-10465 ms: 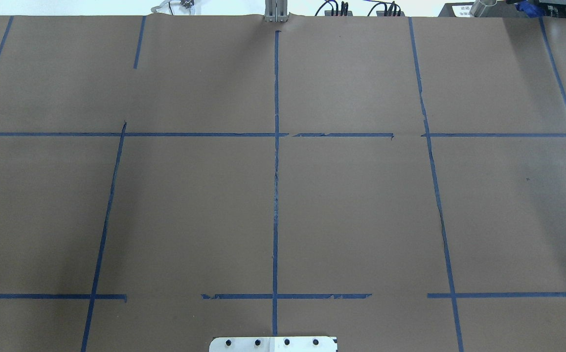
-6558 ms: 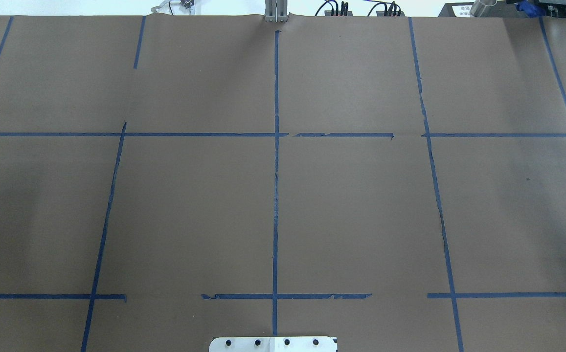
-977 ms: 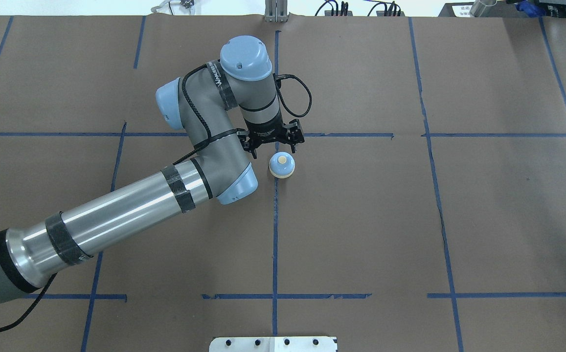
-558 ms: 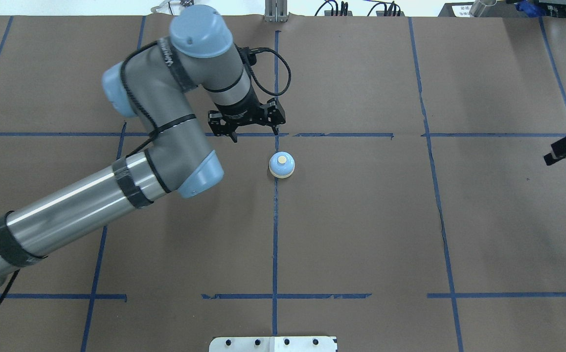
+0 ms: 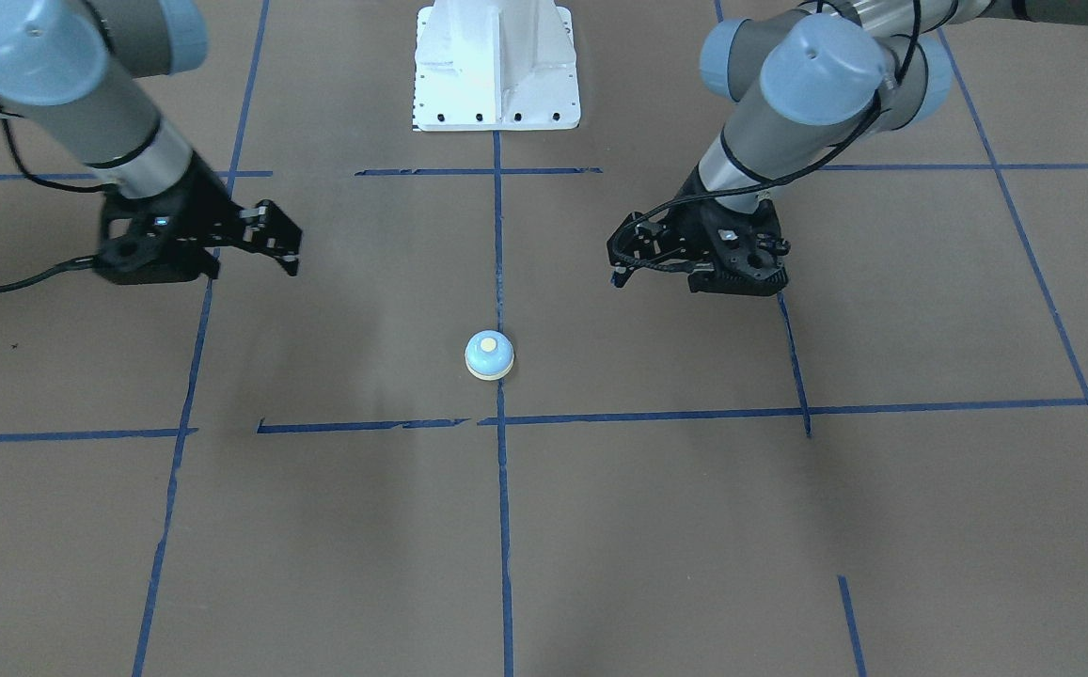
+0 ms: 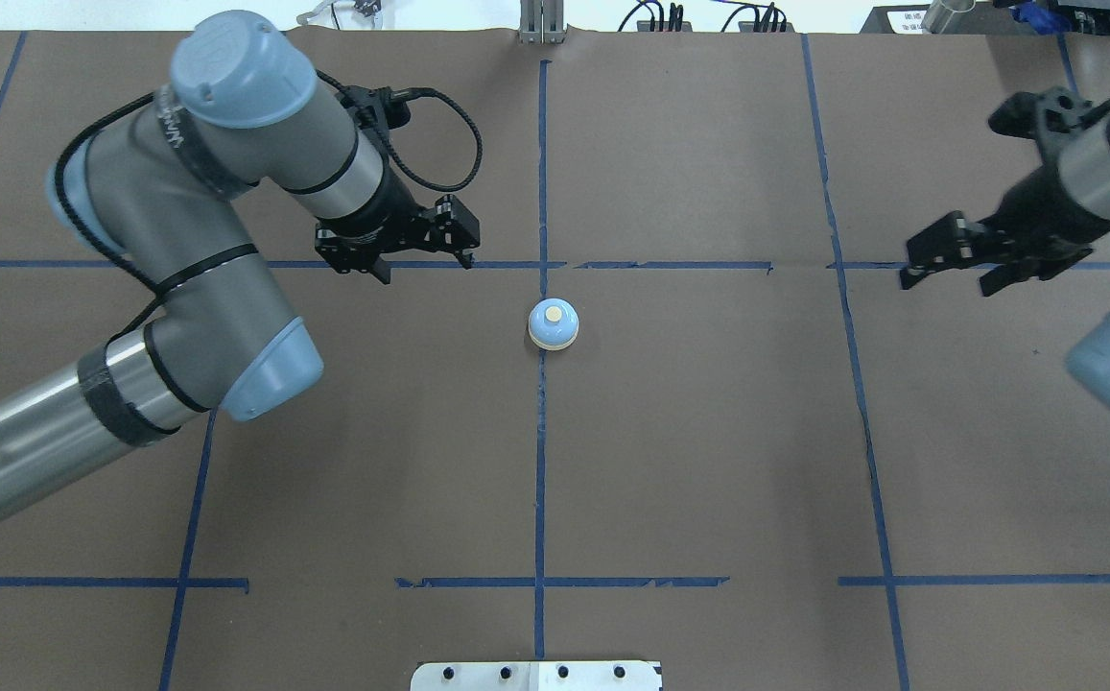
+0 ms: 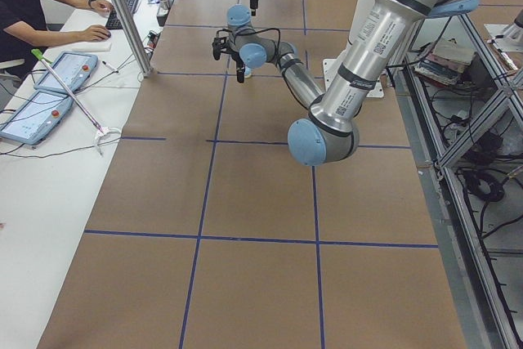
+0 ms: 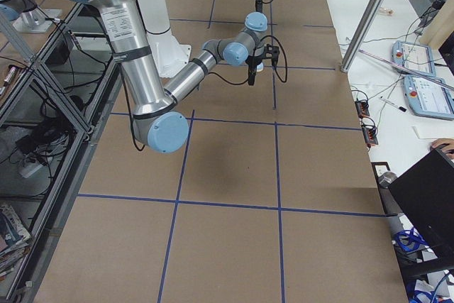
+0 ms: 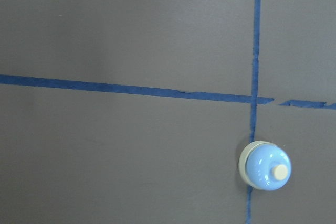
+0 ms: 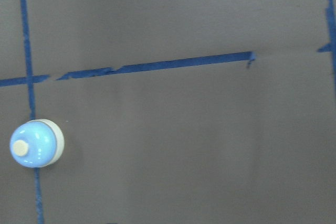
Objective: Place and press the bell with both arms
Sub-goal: 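Release the bell and draw the left gripper back while the right arm approaches, then lower the right gripper onto the bell's top button and press it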
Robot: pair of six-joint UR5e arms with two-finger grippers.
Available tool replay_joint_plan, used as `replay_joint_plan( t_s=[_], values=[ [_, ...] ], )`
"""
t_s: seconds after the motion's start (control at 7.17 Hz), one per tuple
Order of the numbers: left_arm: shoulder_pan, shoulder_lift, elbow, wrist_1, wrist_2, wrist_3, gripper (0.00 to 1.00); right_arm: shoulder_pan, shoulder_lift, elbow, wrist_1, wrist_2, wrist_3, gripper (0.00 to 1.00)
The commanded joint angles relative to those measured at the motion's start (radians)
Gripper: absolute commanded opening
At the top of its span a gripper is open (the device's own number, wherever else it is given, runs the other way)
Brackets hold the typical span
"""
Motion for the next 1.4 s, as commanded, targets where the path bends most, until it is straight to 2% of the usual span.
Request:
replay_joint_plan(
  t_s=[0.0,0.14,0.28,0.42,0.7,1.26],
  values=[
    [-0.034,0.144,-0.132,0.002,-0.021,0.038,1.0,-0.136,0.231,-0.183,0.0,-0.161,0.206,0.93],
    [-0.034,0.15,-0.14,0.002,-0.02,0.038,1.0,-0.142,0.305,-0.266,-0.003,-0.163,0.269,0.74],
    [-0.034,0.153,-0.14,0.002,-0.017,0.036,1.0,-0.144,0.327,-0.297,-0.005,-0.163,0.349,0.2],
    [-0.034,0.153,-0.141,0.002,-0.015,0.034,1.0,-0.15,0.347,-0.332,-0.005,-0.163,0.36,0.01],
    [-0.032,0.153,-0.141,0.002,-0.014,0.031,1.0,-0.161,0.428,-0.462,-0.003,-0.164,0.357,0.0],
    [-0.032,0.153,-0.143,0.002,-0.012,0.031,1.0,-0.161,0.441,-0.555,0.098,-0.169,0.359,0.0]
  ],
)
